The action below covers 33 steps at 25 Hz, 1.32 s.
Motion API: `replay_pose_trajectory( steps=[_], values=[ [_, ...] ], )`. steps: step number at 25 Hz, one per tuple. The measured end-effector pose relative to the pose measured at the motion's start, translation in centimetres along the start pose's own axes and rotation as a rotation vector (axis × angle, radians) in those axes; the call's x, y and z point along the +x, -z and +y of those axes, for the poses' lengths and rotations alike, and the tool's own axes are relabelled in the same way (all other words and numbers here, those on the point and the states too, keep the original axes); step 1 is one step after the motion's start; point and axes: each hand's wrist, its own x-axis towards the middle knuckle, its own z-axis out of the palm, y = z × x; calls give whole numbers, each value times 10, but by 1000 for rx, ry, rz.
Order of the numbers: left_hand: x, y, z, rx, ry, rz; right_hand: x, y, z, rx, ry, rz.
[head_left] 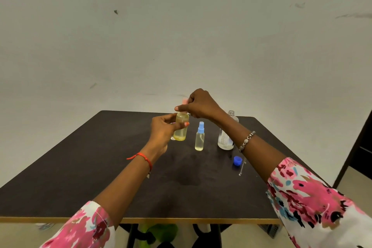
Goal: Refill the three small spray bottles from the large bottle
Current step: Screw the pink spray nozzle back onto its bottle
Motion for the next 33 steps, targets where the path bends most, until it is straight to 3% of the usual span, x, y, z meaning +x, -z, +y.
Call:
replay_pose_trajectory(
  steps=[4, 9, 19, 25, 33],
  values=[
    [0, -1, -1, 11, 18, 12, 3, 10, -2, -106, -19, -122],
    [1, 2, 4, -1, 15, 7, 4, 23, 0, 106, 137, -272],
    [2, 5, 1, -25, 15, 7, -2, -4, 8, 216, 100, 20],
    [0, 8, 0, -11, 2, -32, 3, 6, 7, 146, 107, -213],
    [2, 9, 0, 5, -26, -46, 4, 14, 8, 130, 137, -230]
  ],
)
